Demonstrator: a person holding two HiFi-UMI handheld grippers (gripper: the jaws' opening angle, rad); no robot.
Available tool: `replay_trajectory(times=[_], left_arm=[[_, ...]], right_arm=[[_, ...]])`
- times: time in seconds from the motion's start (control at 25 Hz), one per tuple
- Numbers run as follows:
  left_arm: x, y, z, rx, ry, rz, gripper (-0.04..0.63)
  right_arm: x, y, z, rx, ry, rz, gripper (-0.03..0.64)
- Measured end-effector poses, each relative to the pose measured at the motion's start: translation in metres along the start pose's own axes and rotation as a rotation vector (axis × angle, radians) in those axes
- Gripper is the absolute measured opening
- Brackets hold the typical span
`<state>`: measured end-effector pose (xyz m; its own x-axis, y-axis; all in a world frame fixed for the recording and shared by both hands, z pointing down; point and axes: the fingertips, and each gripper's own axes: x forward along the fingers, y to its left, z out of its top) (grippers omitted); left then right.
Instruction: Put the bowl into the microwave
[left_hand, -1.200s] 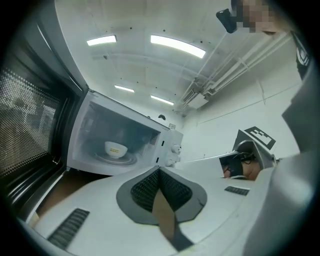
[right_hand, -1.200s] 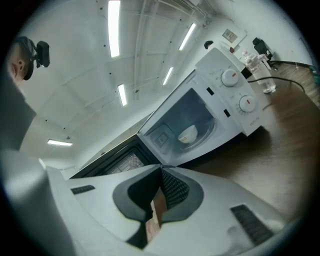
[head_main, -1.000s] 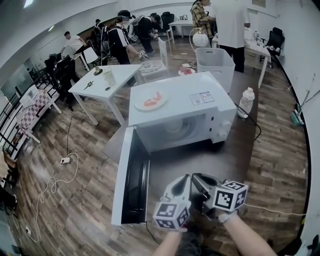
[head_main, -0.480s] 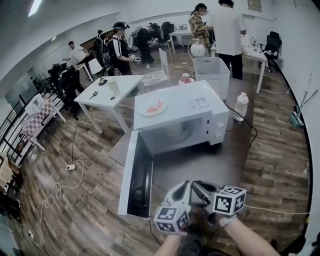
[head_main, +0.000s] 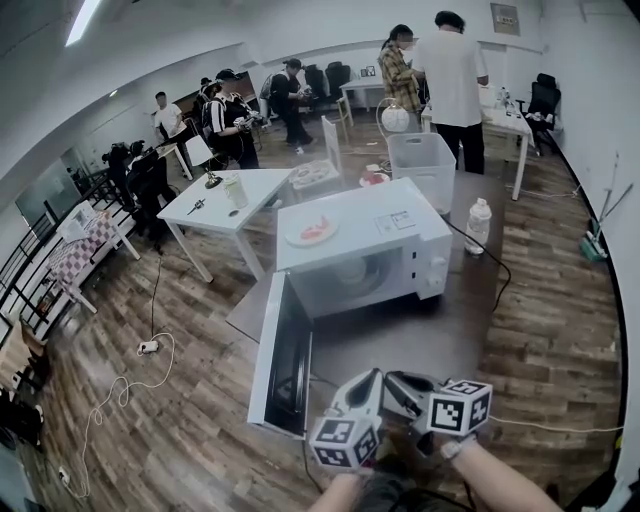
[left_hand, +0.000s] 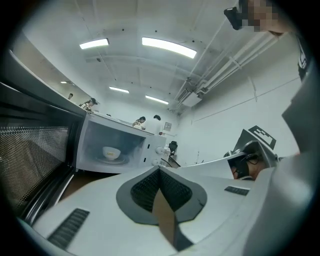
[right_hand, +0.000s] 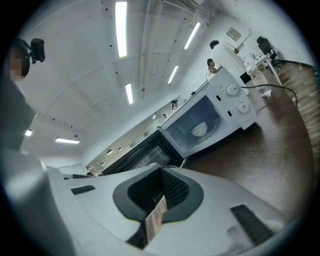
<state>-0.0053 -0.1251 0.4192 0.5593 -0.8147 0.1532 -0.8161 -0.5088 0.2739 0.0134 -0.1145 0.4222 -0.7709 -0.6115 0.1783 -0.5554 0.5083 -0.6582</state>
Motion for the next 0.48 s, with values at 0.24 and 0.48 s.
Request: replay_trajectory(times=[0.24, 0.48], left_arm=[[-0.014, -0.011, 0.004, 0.015, 0.002, -0.013, 0.011], [-0.025, -0.020, 0.005, 0.022, 0.008, -0.025, 0.011]], right_arm=[[-0.010, 0.013, -0.005, 0.002, 0.005, 0.011, -0.001], [-0.021, 0.023, -0.007, 0.004, -0.006, 0.019, 0.000]])
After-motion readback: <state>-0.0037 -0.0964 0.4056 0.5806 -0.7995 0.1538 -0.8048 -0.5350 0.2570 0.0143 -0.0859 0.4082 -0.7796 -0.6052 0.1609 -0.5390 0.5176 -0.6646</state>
